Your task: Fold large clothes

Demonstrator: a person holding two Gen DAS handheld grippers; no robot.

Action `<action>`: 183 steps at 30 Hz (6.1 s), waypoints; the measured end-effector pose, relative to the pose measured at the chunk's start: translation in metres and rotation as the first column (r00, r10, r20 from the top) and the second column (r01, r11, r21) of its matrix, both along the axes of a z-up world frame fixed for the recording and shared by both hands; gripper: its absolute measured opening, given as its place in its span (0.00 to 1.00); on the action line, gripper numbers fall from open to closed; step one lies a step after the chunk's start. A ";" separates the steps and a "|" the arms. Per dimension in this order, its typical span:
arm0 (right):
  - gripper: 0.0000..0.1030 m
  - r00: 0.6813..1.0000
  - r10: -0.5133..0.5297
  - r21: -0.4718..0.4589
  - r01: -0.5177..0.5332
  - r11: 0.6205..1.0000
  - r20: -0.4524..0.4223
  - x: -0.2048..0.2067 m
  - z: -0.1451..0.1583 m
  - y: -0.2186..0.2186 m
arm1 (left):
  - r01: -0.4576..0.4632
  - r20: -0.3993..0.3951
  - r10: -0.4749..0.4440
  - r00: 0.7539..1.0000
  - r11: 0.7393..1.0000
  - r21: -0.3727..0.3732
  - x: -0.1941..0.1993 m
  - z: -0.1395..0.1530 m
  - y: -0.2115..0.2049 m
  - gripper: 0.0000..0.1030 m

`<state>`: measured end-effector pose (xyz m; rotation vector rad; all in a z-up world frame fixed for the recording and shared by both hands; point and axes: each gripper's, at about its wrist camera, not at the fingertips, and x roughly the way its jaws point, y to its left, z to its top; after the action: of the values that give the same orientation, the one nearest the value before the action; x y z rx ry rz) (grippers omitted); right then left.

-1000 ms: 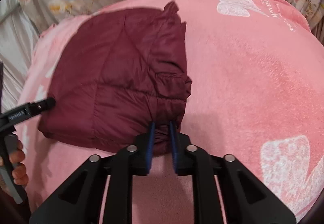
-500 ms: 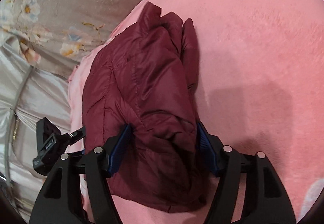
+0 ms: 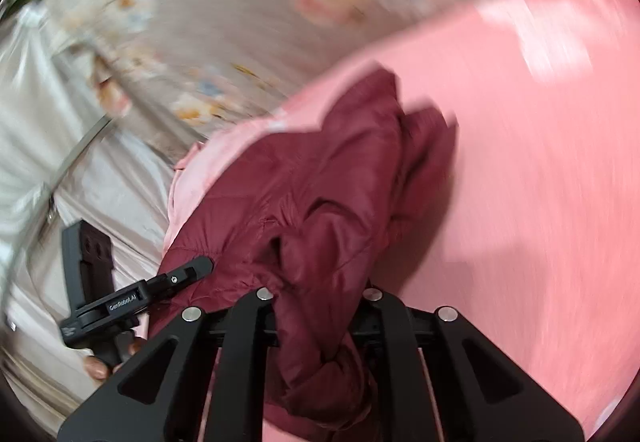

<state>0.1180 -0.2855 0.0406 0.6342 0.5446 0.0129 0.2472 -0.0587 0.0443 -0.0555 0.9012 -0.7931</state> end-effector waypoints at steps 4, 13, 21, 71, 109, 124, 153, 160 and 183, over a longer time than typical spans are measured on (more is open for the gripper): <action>0.09 0.996 0.036 -0.138 -0.025 0.990 0.077 0.029 0.032 0.023 | -0.027 0.194 0.024 0.981 0.999 0.016 0.003 0.037 0.011 0.30; 0.10 0.988 0.071 -0.223 -0.040 0.974 0.135 0.115 0.018 0.029 | -0.122 0.412 0.093 0.906 0.991 0.046 0.058 0.043 0.016 0.31; 0.29 0.996 0.073 -0.260 -0.083 0.962 -0.048 0.170 -0.077 0.033 | -0.256 0.359 0.182 0.916 0.951 0.173 0.116 -0.061 0.012 0.48; 0.02 0.962 -0.109 -0.363 0.011 0.932 -0.252 0.141 -0.102 0.042 | -0.518 0.351 0.406 0.844 0.786 0.337 0.079 -0.079 -0.002 0.80; 0.69 0.968 -0.123 -0.464 0.008 0.886 -0.219 0.000 -0.085 0.103 | -0.485 0.361 0.353 0.863 0.780 0.396 -0.041 -0.072 0.030 0.86; 0.79 0.959 -0.156 -0.461 0.032 0.887 -0.235 -0.049 -0.091 0.125 | -0.491 0.372 0.351 0.860 0.766 0.414 -0.111 -0.081 0.051 0.86; 0.79 0.957 -0.154 -0.521 0.003 0.854 -0.248 -0.045 -0.091 0.136 | -0.500 0.397 0.338 0.853 0.745 0.441 -0.111 -0.082 0.047 0.85; 0.79 0.958 -0.152 -0.520 0.004 0.854 -0.241 -0.046 -0.090 0.136 | -0.501 0.393 0.345 0.853 0.753 0.427 -0.112 -0.081 0.048 0.85; 0.79 0.960 -0.154 -0.523 0.009 0.852 -0.234 -0.046 -0.088 0.138 | -0.499 0.391 0.349 0.852 0.769 0.400 -0.115 -0.078 0.049 0.85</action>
<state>0.0717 -0.1479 -0.0479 0.1234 0.7484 -0.2995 0.1320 -0.0099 -0.0334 0.2921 0.7375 -0.1138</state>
